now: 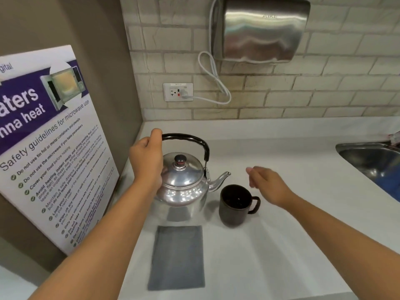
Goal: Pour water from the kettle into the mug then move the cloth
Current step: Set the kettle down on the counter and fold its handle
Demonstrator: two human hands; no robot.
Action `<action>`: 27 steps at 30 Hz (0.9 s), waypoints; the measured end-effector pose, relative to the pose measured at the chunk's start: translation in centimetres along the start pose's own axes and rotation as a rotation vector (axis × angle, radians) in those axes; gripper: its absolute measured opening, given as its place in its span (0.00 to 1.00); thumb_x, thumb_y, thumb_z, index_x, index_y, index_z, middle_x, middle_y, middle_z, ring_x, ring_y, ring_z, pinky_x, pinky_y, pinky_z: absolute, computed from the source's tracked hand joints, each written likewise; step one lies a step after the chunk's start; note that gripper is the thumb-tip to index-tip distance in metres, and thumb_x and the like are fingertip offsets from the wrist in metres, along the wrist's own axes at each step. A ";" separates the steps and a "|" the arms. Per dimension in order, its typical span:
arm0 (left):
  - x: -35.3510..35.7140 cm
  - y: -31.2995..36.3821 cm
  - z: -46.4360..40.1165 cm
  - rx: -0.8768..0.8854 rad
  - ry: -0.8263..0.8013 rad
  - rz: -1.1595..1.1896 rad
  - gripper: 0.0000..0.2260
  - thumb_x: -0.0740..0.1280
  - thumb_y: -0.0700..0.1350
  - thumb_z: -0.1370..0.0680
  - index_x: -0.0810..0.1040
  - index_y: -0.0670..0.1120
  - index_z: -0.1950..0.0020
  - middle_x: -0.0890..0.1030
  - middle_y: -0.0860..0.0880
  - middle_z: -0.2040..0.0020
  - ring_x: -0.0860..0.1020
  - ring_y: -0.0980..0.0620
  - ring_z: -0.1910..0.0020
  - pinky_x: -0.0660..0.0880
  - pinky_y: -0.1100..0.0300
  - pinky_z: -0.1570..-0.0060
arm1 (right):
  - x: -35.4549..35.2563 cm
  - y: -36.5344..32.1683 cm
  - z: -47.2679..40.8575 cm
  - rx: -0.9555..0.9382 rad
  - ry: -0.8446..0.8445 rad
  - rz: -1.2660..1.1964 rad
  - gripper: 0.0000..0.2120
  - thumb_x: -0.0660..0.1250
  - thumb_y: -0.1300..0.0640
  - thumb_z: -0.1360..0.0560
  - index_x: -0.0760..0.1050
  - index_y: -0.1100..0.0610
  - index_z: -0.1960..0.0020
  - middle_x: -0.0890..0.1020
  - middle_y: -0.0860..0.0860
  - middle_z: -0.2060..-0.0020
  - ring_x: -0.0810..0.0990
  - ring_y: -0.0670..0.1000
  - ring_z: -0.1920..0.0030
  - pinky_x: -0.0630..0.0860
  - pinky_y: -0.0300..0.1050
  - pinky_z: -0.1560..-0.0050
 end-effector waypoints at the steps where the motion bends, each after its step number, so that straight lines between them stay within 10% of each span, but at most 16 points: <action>1: 0.1 -0.1 -0.3 -0.023 0.005 0.023 0.19 0.66 0.53 0.31 0.57 0.51 0.73 0.57 0.50 0.73 0.55 0.53 0.77 0.54 0.63 0.79 | -0.5 -1.2 -0.6 -0.021 0.028 -0.019 0.22 0.55 0.47 0.20 0.73 0.58 0.67 0.78 0.49 0.70 0.76 0.49 0.66 0.72 0.44 0.58; 11: 3.7 -3.6 -4.7 -0.097 0.049 0.071 0.19 0.66 0.52 0.29 0.59 0.48 0.73 0.59 0.50 0.75 0.57 0.53 0.78 0.57 0.65 0.81 | 2.7 -13.1 -8.5 -0.353 -0.005 -0.066 0.15 0.57 0.41 0.23 0.70 0.52 0.57 0.77 0.47 0.62 0.76 0.44 0.62 0.71 0.38 0.60; 27: 5.6 -10.6 -10.9 -0.172 0.090 0.000 0.22 0.68 0.60 0.30 0.61 0.49 0.72 0.60 0.50 0.75 0.60 0.51 0.79 0.62 0.60 0.79 | 10.0 -9.6 -17.4 -0.555 -0.070 0.095 0.16 0.59 0.46 0.22 0.64 0.58 0.59 0.69 0.49 0.68 0.69 0.55 0.69 0.68 0.50 0.67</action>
Point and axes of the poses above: each hand's wrist, its own z-axis away from the middle knuckle, its own x-axis out of the palm, y = z × x, the point moved 5 cm from there along -z, towards the middle knuckle
